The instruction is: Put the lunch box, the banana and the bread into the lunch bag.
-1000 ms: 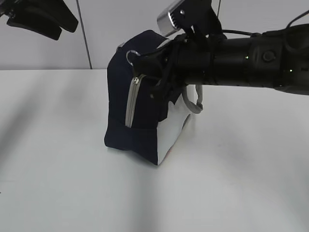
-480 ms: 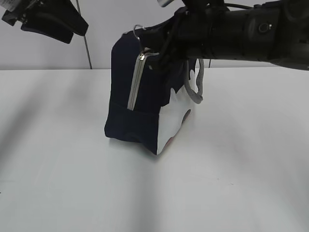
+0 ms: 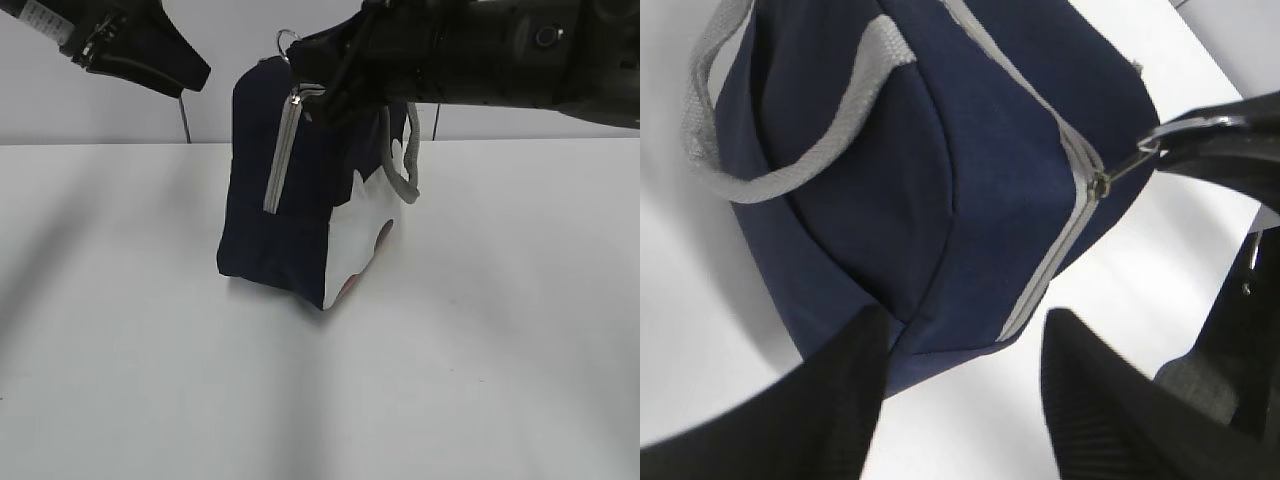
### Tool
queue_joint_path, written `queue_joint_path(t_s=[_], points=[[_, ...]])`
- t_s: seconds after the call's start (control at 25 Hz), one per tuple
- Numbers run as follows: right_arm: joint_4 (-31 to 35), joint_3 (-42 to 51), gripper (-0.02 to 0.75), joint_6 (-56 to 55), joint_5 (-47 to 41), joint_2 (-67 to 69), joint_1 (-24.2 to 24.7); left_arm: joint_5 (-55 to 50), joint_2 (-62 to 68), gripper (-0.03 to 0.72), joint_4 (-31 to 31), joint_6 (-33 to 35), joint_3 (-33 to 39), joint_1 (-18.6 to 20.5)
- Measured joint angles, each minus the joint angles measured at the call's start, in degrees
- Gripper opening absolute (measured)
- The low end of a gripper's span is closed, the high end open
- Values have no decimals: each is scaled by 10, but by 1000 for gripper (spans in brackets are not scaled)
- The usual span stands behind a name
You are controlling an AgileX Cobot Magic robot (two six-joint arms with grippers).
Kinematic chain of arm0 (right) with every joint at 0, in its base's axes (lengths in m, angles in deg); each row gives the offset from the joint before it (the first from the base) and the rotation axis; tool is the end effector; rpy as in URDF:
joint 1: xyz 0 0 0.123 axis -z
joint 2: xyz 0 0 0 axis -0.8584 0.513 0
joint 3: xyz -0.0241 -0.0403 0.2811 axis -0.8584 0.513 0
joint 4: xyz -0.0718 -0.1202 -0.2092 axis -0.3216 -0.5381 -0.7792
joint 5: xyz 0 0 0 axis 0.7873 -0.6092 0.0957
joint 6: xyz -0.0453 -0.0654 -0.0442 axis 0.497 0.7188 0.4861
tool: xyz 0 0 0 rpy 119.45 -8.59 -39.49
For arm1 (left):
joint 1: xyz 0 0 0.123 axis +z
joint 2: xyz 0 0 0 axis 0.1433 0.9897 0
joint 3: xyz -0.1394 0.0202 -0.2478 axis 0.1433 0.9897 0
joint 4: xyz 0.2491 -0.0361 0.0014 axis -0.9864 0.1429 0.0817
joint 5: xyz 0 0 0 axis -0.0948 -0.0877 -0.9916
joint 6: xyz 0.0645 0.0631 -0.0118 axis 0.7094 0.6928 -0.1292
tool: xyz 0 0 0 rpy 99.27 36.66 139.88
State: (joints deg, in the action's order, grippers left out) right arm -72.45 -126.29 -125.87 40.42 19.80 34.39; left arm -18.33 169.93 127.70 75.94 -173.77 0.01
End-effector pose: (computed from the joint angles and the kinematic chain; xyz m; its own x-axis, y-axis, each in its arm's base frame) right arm 0.3310 0.1805 0.3072 0.0509 -0.3906 -0.9191 -0.6824 0.6584 -0.3176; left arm 0.3632 -0.1123 0.3471 -0.6979 0.3799 -0.6071 0.6799 0.6178 -0.3950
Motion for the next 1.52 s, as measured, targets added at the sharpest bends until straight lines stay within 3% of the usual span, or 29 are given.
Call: queue_joint_path(t_s=[0.32,0.64,0.84,1.08,1.4,1.52], points=[[0,0,-16,-10,-1,0,0,4,33,361,55,85,0,0],[0,0,-16,-13,-1,0,0,6,49,361,60,112,0,-1],[0,0,-16,-14,-1,0,0,9,63,356,61,131,0,-21],[0,0,-16,-14,-1,0,0,11,81,261,62,133,0,-29],[0,-1,-16,-14,-1,0,0,12,82,214,73,133,0,-29],[1,-1,-16,-14,-1,0,0,13,82,105,74,133,0,-29]])
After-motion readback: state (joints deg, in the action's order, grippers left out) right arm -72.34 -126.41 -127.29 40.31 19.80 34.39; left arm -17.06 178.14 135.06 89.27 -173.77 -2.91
